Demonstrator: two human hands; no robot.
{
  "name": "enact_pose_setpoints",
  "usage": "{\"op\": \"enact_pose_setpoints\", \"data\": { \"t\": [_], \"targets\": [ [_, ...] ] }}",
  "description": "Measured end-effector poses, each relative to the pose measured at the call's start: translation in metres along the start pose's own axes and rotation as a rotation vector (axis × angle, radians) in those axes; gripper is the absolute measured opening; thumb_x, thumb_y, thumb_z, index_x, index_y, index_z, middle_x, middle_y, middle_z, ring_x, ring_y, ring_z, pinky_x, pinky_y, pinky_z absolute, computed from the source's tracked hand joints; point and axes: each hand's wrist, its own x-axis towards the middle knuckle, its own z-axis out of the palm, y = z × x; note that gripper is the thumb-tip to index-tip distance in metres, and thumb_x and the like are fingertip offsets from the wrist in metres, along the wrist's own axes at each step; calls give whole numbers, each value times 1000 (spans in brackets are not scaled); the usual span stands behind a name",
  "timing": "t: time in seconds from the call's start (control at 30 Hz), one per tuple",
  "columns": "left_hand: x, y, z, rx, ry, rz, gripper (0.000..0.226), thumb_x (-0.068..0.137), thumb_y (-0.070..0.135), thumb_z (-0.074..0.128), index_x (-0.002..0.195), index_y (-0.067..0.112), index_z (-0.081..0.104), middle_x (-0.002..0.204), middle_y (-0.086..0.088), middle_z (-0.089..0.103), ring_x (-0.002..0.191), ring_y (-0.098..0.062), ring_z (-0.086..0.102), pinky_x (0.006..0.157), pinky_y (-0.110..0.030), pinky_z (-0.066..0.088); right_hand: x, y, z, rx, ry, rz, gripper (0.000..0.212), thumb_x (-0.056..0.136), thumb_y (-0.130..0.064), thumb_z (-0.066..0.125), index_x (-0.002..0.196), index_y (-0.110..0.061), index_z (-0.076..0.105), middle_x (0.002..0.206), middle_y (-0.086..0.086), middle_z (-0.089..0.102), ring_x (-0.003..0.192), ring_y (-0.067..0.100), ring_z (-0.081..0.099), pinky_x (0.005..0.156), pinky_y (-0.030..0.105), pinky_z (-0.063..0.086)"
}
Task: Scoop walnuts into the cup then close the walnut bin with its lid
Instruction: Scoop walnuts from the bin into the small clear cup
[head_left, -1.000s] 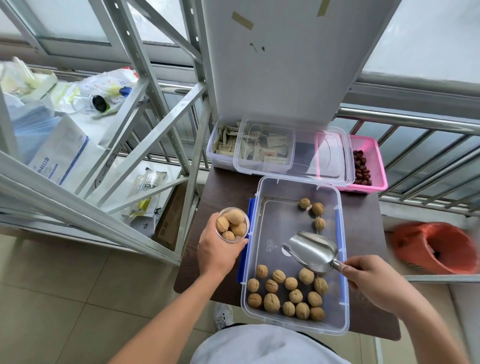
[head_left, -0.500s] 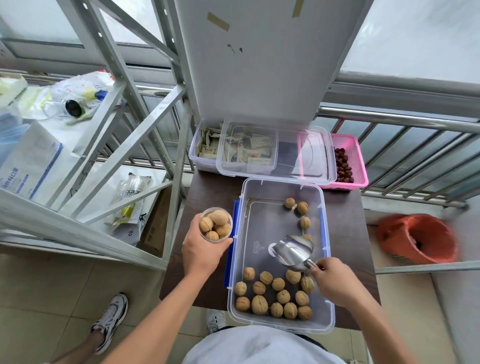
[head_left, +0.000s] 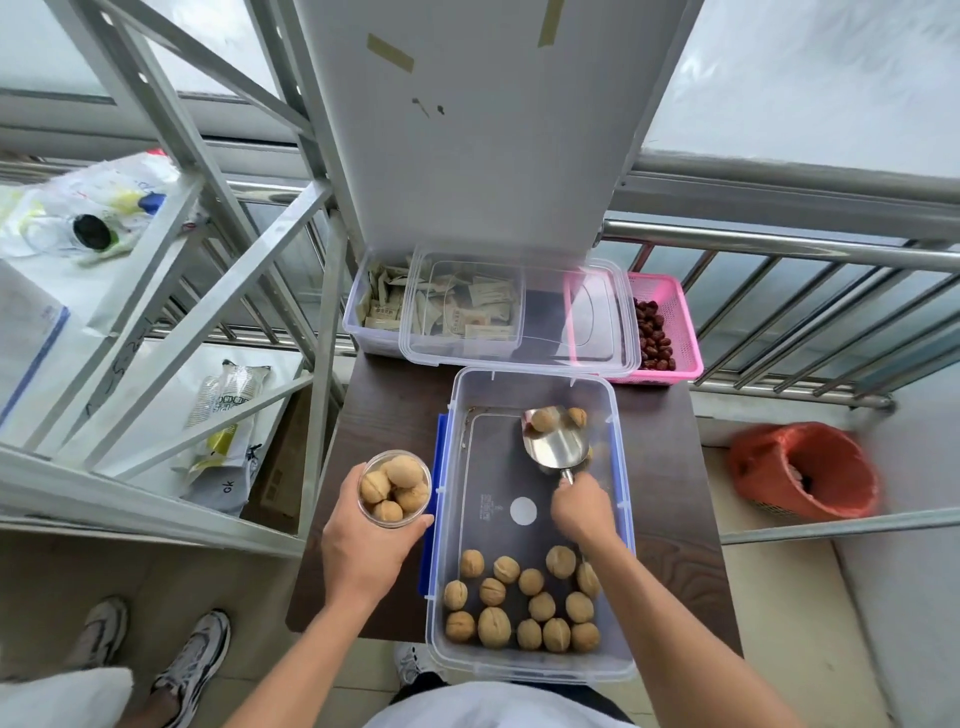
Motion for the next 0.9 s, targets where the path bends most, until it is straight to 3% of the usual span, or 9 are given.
{"op": "enact_pose_setpoints", "data": {
  "t": [0.07,0.17,0.27,0.37,0.47,0.63,0.77,0.9],
  "targets": [
    [-1,-2,-1,-12,11,-7,82,59,24,101,128,33,58,110,22,65,106,-11,63,92,-29,48,2,10,9,78,-23,-53,29,103,-28,37,106,-8,57,109,14,62,103,36,59,80,40,46],
    [-1,-6,-3,5,20,-22,88,57,28,101,134,29,58,117,12,69,109,-14,64,95,-33,52,0,23,14,160,-26,-161,24,104,-26,37,88,-16,52,85,-1,54,89,28,56,78,44,47],
    [-2,-9,-6,22,25,-30,89,57,31,101,135,31,57,119,9,70,110,-15,65,97,-37,55,-10,23,9,240,11,-272,27,105,-20,39,79,-20,48,78,-4,50,75,17,49,66,29,40],
    [0,-8,-8,41,10,-11,91,58,32,101,137,30,56,122,9,69,113,-15,65,99,-38,55,-19,22,-1,258,14,-352,25,104,-21,43,81,-21,53,75,-1,55,69,13,48,64,32,39],
    [1,-2,-10,52,-15,9,91,59,30,100,139,27,56,122,14,64,114,-9,61,96,-28,50,-29,24,-22,136,-52,-397,24,101,-24,47,84,-15,61,73,6,59,68,20,52,64,37,41],
    [-2,9,-10,72,-29,28,76,60,29,100,121,39,57,104,30,60,93,12,55,78,0,36,-64,12,-75,-91,-320,-514,29,100,-25,51,73,-22,61,62,-3,51,59,13,45,61,35,39],
    [0,10,-8,58,-45,31,60,63,38,93,112,41,58,102,19,68,94,3,62,74,-17,48,-95,-6,-102,-203,-456,-595,28,99,-29,51,73,-28,59,63,-4,49,59,12,43,60,40,41],
    [-1,11,-5,55,-27,62,50,73,35,84,112,47,54,104,18,66,97,-2,62,80,-26,53,-119,-28,-112,-354,-442,-631,31,99,-29,51,69,-25,55,64,6,54,59,10,42,63,41,44]
  ]
}}
